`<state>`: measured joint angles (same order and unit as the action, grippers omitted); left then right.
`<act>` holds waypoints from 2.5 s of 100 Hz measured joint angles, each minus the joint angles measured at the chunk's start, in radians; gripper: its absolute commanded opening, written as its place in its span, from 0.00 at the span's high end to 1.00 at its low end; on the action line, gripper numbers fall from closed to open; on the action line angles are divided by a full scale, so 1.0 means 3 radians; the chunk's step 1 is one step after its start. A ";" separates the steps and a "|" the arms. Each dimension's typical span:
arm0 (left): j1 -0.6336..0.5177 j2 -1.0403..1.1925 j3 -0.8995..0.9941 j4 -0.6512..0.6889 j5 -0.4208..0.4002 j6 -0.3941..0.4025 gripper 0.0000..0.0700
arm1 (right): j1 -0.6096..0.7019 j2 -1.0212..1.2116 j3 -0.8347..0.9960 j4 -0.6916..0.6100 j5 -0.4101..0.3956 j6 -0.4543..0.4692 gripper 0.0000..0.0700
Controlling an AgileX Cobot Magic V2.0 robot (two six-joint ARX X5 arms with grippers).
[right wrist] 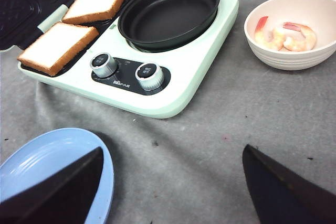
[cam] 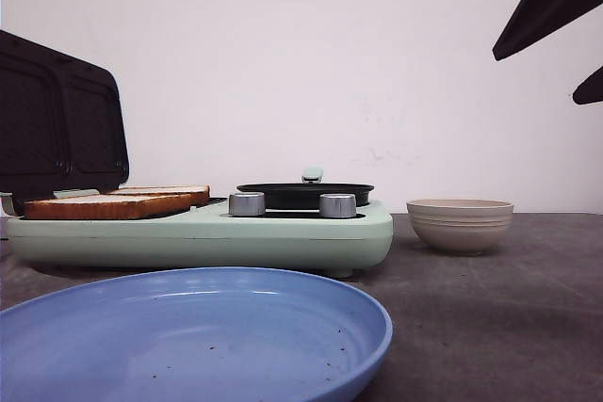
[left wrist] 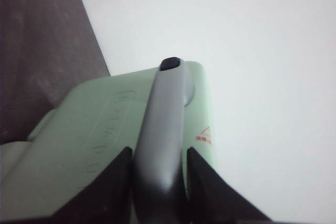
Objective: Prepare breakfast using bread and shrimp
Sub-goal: 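Grasp the lid handle with the left gripper and swing the lid closed, then release the lid handle and raise the left gripper away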
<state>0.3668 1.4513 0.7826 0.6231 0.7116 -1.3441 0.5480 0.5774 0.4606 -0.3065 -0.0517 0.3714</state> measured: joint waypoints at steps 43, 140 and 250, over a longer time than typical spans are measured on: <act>-0.0607 -0.0081 0.0094 -0.0276 0.0154 0.0732 0.99 | 0.0000 0.0000 0.0000 0.0000 -0.0001 0.0000 0.26; -0.1938 -0.0053 0.0200 -0.1568 -0.1077 0.2899 0.99 | 0.0000 0.0000 0.0000 -0.0060 0.0000 0.0003 0.26; -0.1872 -0.0420 0.0065 -0.1965 -0.0703 0.2853 0.38 | 0.0000 0.0000 0.0000 -0.0151 -0.0001 0.0003 0.26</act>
<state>-0.1947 1.3254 0.8021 0.0338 0.5007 -0.4881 0.5480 0.5774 0.4606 -0.3519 -0.0521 0.3721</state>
